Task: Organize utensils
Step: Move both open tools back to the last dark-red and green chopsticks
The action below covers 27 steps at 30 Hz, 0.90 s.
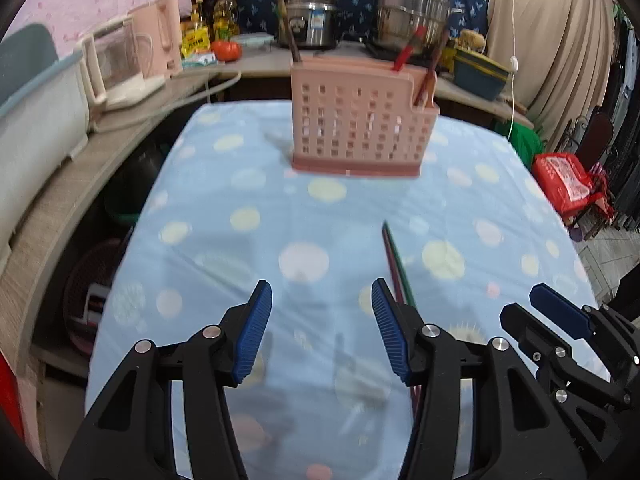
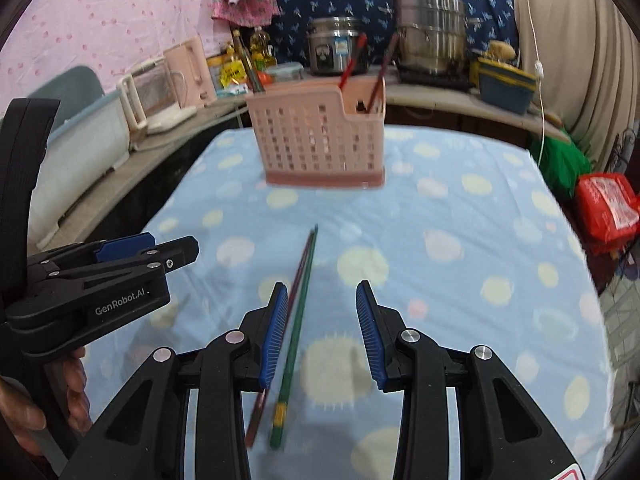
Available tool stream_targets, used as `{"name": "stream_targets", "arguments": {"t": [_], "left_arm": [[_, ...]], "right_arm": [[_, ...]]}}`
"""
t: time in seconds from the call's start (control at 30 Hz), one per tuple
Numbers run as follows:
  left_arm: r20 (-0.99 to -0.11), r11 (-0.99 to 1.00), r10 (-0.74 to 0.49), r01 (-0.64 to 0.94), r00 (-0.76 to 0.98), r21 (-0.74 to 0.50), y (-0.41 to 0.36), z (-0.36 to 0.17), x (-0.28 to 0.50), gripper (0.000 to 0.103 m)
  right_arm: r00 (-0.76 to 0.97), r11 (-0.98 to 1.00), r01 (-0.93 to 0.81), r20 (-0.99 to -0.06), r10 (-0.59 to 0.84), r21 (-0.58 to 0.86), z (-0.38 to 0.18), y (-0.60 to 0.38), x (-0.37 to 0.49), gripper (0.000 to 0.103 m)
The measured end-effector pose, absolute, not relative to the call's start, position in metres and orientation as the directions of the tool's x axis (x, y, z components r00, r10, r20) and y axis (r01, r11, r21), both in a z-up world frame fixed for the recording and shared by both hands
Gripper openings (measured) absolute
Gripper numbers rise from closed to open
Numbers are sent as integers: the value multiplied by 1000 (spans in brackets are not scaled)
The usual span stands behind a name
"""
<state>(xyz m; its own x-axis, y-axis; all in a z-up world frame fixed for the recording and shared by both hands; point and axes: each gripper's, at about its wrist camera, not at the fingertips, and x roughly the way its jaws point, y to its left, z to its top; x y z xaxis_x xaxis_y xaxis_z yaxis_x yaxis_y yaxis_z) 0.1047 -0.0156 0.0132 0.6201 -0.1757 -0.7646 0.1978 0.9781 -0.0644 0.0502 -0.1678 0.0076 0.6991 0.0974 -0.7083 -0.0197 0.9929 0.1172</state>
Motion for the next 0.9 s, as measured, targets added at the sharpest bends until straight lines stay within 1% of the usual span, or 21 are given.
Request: {"name": "stream_targets", "arguments": {"t": [0.2, 0.37, 0.9], "left_arm": [[-809, 979, -164, 193, 564, -65, -15, -20, 85, 49], [-826, 979, -160, 194, 541, -63, -17, -33, 73, 49], [-849, 976, -162, 207, 504, -64, -20, -48, 65, 50]], "right_arm": [[638, 991, -8, -763, 106, 131, -32, -160, 26, 35], [613, 992, -9, -783, 108, 130, -52, -152, 14, 35], [603, 995, -7, -793, 87, 103, -62, -147, 10, 35]]}}
